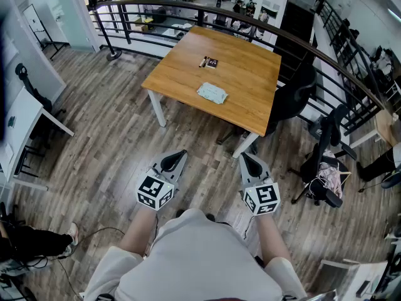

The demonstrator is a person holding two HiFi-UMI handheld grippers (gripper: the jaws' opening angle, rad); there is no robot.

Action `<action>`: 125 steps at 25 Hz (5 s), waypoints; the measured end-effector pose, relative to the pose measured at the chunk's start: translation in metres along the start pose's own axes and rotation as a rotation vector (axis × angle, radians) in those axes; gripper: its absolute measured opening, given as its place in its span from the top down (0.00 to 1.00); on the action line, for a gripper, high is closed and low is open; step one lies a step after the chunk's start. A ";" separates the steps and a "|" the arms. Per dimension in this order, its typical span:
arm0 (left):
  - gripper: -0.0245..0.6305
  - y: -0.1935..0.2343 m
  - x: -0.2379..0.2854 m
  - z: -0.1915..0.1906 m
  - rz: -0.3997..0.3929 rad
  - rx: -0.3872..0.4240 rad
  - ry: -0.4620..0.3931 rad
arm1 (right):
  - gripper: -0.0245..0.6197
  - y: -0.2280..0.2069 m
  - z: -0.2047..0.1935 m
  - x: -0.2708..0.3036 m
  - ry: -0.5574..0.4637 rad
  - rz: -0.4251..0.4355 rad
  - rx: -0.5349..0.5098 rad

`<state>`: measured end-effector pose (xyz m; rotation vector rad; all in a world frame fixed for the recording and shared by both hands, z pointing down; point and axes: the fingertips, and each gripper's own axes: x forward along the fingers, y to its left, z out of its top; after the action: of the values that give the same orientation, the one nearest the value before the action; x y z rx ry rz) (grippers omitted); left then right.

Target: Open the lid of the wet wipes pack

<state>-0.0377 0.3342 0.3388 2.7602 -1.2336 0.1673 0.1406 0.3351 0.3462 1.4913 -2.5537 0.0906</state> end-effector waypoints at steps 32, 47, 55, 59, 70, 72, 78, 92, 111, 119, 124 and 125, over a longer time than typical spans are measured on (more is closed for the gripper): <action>0.86 -0.032 0.001 -0.004 0.042 -0.006 -0.001 | 0.93 -0.006 -0.008 -0.026 0.002 0.047 -0.013; 0.84 -0.068 0.028 -0.012 0.084 -0.025 -0.009 | 0.93 -0.040 -0.026 -0.045 0.005 0.099 -0.027; 0.84 -0.071 0.042 -0.019 0.090 -0.039 -0.001 | 0.93 -0.053 -0.039 -0.041 0.030 0.110 -0.016; 0.84 -0.062 0.050 -0.019 0.082 -0.044 0.001 | 0.93 -0.057 -0.040 -0.029 0.039 0.105 -0.013; 0.84 0.014 0.097 -0.009 0.011 -0.022 0.005 | 0.93 -0.068 -0.024 0.051 0.057 0.071 -0.024; 0.84 0.030 0.107 -0.005 -0.007 -0.019 0.006 | 0.93 -0.071 -0.019 0.069 0.059 0.061 -0.022; 0.84 0.080 0.129 0.000 -0.057 -0.019 0.018 | 0.93 -0.071 -0.010 0.121 0.084 0.029 -0.018; 0.84 0.169 0.173 0.003 -0.157 -0.009 0.044 | 0.93 -0.075 -0.002 0.212 0.122 -0.039 -0.006; 0.83 0.219 0.243 -0.015 -0.086 -0.046 0.092 | 0.93 -0.129 -0.017 0.303 0.164 0.071 0.000; 0.83 0.238 0.301 -0.016 -0.029 -0.064 0.112 | 0.93 -0.168 -0.022 0.359 0.191 0.189 -0.012; 0.82 0.241 0.336 -0.021 0.004 -0.070 0.129 | 0.93 -0.194 -0.032 0.384 0.205 0.262 -0.015; 0.82 0.244 0.344 -0.022 0.010 -0.074 0.134 | 0.93 -0.199 -0.034 0.390 0.212 0.273 -0.013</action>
<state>0.0073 -0.0764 0.4247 2.6328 -1.1953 0.2952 0.1311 -0.0928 0.4447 1.0565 -2.5586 0.2545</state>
